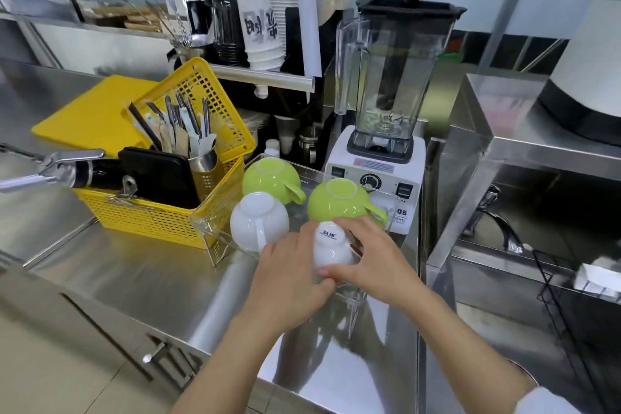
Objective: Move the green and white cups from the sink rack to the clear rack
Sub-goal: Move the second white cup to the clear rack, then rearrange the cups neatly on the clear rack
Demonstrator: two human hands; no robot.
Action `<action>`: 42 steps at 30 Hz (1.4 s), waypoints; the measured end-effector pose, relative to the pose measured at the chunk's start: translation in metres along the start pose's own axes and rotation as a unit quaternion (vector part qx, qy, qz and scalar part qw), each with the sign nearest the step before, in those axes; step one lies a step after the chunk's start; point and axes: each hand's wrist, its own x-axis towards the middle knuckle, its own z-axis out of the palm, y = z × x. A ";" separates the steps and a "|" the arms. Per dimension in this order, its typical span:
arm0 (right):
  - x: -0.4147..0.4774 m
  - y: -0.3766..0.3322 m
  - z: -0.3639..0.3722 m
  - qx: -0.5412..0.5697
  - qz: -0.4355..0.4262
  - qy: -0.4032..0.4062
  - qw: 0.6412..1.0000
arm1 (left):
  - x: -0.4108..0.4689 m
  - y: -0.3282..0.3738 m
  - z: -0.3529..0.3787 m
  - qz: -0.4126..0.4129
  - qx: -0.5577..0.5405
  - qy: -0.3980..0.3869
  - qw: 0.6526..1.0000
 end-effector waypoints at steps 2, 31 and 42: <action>0.001 -0.001 -0.001 -0.004 0.009 -0.016 1.000 | 0.002 0.005 -0.005 -0.020 0.000 -0.022 1.000; 0.035 0.043 -0.051 -0.121 0.121 0.083 0.982 | 0.113 0.008 -0.046 0.103 0.051 -0.123 0.986; 0.032 0.035 -0.034 -0.117 0.196 0.141 0.963 | 0.129 -0.012 -0.045 0.221 0.062 -0.178 0.957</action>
